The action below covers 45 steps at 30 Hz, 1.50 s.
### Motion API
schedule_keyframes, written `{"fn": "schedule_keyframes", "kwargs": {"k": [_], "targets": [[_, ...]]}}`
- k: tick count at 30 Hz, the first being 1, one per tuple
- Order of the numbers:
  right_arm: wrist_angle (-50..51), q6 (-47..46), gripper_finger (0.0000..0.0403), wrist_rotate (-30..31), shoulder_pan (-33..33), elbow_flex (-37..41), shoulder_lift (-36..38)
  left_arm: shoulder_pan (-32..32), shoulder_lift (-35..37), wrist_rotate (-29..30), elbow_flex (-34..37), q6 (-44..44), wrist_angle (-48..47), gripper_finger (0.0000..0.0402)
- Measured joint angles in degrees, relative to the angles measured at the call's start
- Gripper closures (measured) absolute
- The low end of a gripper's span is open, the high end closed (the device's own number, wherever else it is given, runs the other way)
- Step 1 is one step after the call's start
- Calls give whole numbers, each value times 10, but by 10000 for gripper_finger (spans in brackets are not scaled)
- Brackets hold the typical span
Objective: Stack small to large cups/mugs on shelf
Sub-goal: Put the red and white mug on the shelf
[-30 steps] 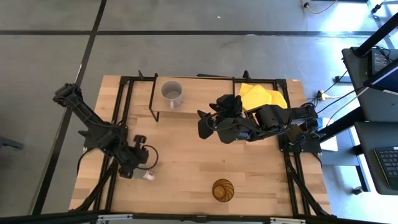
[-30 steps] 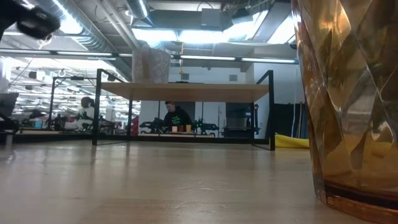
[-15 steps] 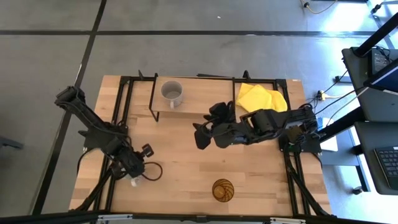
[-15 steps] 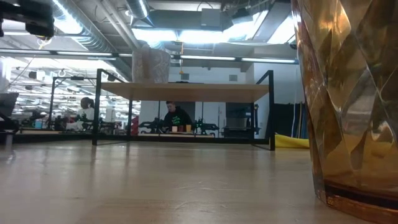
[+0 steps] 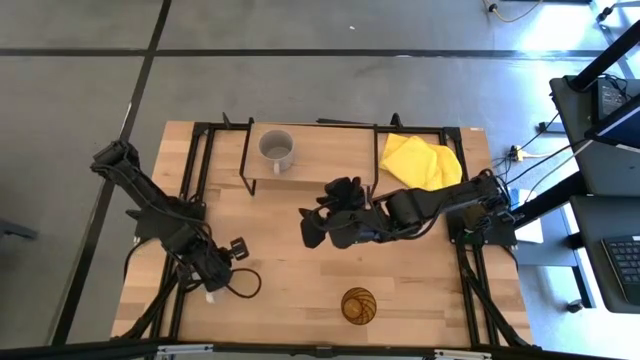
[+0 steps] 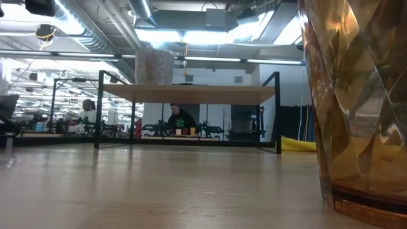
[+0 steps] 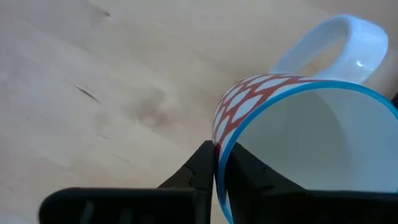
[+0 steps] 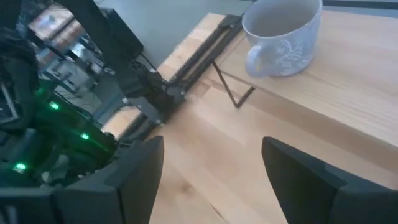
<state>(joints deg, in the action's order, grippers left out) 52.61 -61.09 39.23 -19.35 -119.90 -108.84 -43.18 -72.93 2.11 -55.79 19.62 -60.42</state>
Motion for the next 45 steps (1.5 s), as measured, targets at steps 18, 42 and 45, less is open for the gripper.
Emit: {"fn": "schedule_keyframes", "kwargs": {"k": [18, 42, 45], "targets": [[-49, 14, 131, 1, 0, 7, 1, -1, -10, -18, -2, -75, -3, 364], [-61, 21, 131, 1, -8, 7, 1, 15, -51, 8, -1, -44, 3, 360], [-61, 28, 131, 2, -8, 6, 1, 15, -51, 22, -5, -41, -4, 360]]}}
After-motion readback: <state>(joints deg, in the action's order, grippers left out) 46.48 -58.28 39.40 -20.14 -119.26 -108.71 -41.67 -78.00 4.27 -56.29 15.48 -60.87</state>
